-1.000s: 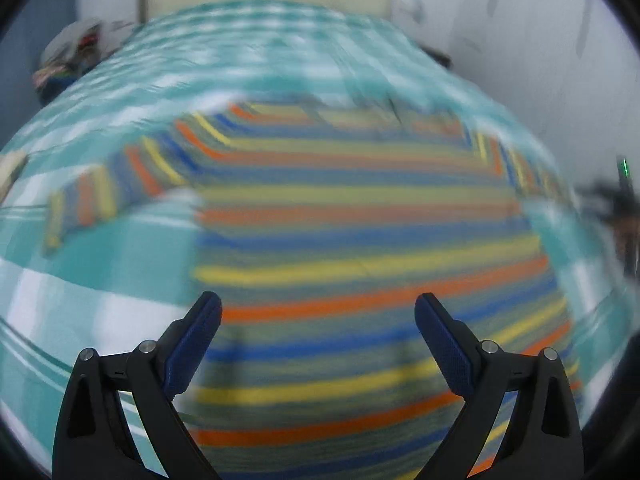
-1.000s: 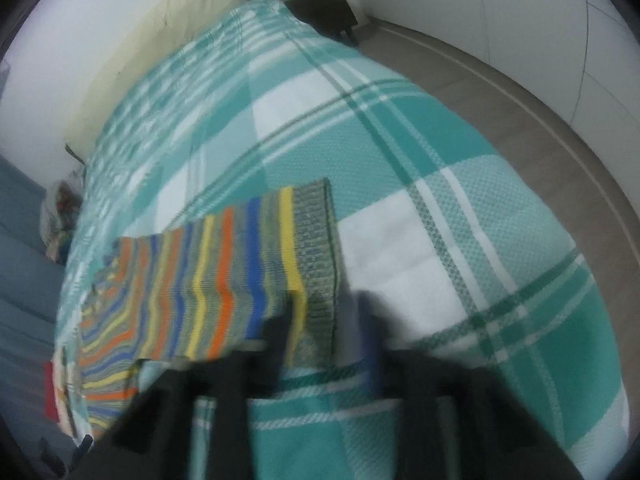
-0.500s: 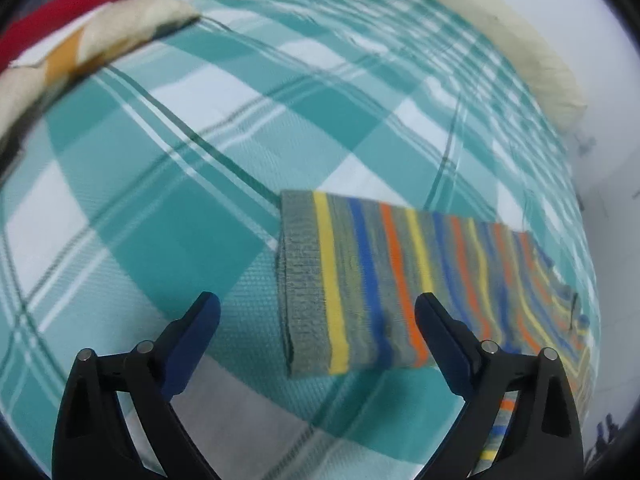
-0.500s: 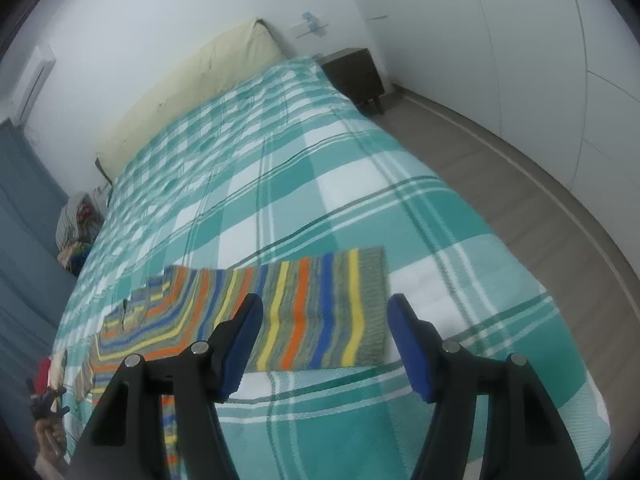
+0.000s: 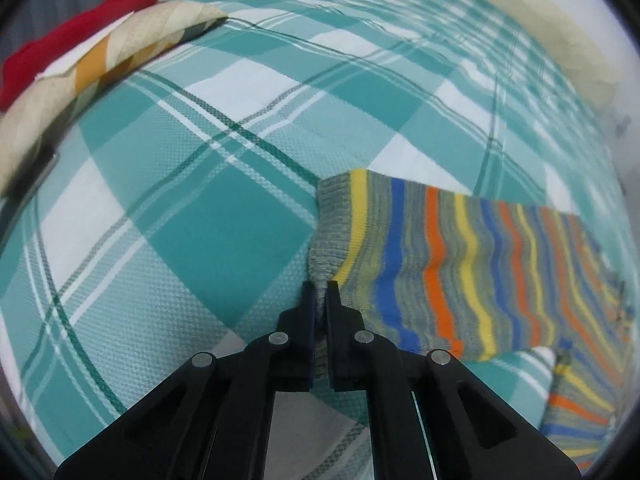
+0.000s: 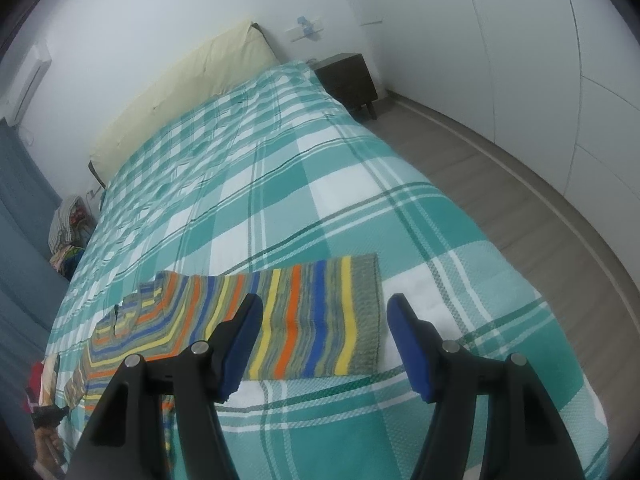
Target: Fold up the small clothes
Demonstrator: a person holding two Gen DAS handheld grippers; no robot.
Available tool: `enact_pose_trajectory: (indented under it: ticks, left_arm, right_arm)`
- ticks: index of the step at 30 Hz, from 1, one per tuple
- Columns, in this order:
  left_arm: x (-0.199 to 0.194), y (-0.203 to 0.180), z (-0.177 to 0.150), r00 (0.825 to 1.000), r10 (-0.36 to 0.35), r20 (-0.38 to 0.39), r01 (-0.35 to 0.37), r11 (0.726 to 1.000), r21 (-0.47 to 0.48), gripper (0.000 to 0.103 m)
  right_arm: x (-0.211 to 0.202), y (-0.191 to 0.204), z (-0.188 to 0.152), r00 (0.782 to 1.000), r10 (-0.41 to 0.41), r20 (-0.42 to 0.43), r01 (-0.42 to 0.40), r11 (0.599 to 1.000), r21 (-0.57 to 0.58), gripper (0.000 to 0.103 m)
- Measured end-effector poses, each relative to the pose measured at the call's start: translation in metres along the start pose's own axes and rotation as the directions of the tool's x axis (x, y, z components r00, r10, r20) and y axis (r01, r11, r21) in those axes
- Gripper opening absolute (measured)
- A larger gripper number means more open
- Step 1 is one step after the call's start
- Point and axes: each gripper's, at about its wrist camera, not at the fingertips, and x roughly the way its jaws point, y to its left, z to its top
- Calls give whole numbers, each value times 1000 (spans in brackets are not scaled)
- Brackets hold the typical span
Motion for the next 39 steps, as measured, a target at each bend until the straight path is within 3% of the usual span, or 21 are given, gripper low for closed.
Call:
enact_pose_trajectory:
  ticks: [3, 4, 6, 7, 8, 10, 13, 16, 19, 22, 25, 26, 27, 28, 31, 34, 37, 39]
  left_arm:
    - [-1, -4, -1, 1000, 24, 13, -24, 999, 28, 5]
    - [-3, -6, -2, 999, 33, 18, -34, 999, 39, 13]
    - [-11, -10, -3, 995, 89, 39, -91, 994, 56, 34]
    - [-23, -14, -4, 991, 109, 71, -114, 992, 60, 57]
    - [-33, -16, -5, 989, 106, 107, -112, 992, 60, 69]
    - [-63, -25, -10, 974, 95, 204, -111, 991, 71, 76]
    - [-104, -47, -23, 950, 48, 309, -86, 990, 111, 84]
    - [-138, -77, -40, 934, -82, 347, 23, 985, 170, 89]
    - [-161, -114, -64, 913, -220, 344, 137, 959, 249, 93]
    - [-165, -140, -84, 898, -289, 332, 183, 931, 315, 95]
    - [-152, -162, -97, 908, -277, 315, 144, 912, 385, 95]
    - [-144, -167, -99, 916, -252, 313, 113, 909, 401, 95]
    - [-139, -169, -100, 924, -230, 306, 92, 909, 406, 95]
    - [-133, -169, -99, 930, -219, 293, 88, 911, 403, 95]
    - [-131, -163, -98, 933, -223, 283, 107, 922, 372, 95]
    - [-135, -159, -96, 926, -217, 310, 98, 928, 359, 95]
    - [-137, -154, -94, 924, -216, 316, 95, 930, 356, 95]
    - [-139, -151, -93, 922, -219, 320, 98, 931, 352, 95]
  right_arm:
    - [2, -3, -1, 1000, -5, -11, 5, 1000, 7, 64]
    - [3, -4, -1, 1000, -8, -12, 8, 1000, 11, 64]
    - [2, -10, 1, 1000, -1, -7, 2, 1000, 30, 67]
    - [0, -15, 3, 1000, 5, 1, -5, 999, 52, 70]
    - [-1, -21, 5, 1000, 11, 11, -11, 997, 77, 77]
    - [0, -32, 8, 999, 30, 14, -32, 992, 125, 80]
    - [22, -53, 11, 994, 96, -52, -83, 972, 220, 80]
    - [52, -67, 8, 984, 117, -137, -77, 960, 269, 77]
    - [78, -68, 5, 972, 137, -193, -85, 963, 255, 74]
    - [91, -57, 6, 965, 136, -227, -94, 978, 185, 71]
    - [100, -43, 3, 960, 76, -271, -57, 995, 76, 60]
    - [103, -37, 2, 954, 71, -290, -62, 997, 40, 45]
    - [106, -32, 0, 948, 52, -314, -52, 999, 6, 19]
    - [110, -29, -2, 943, 32, -332, -40, 999, -18, 7]
    - [101, -26, -4, 954, -25, -297, 25, 1000, -4, 3]
    - [72, 13, 5, 980, -72, -188, 54, 993, -101, 3]
    - [39, 72, 21, 994, 40, -106, -55, 987, -151, 3]
    - [25, 124, 31, 985, 143, -97, -160, 969, -187, 3]
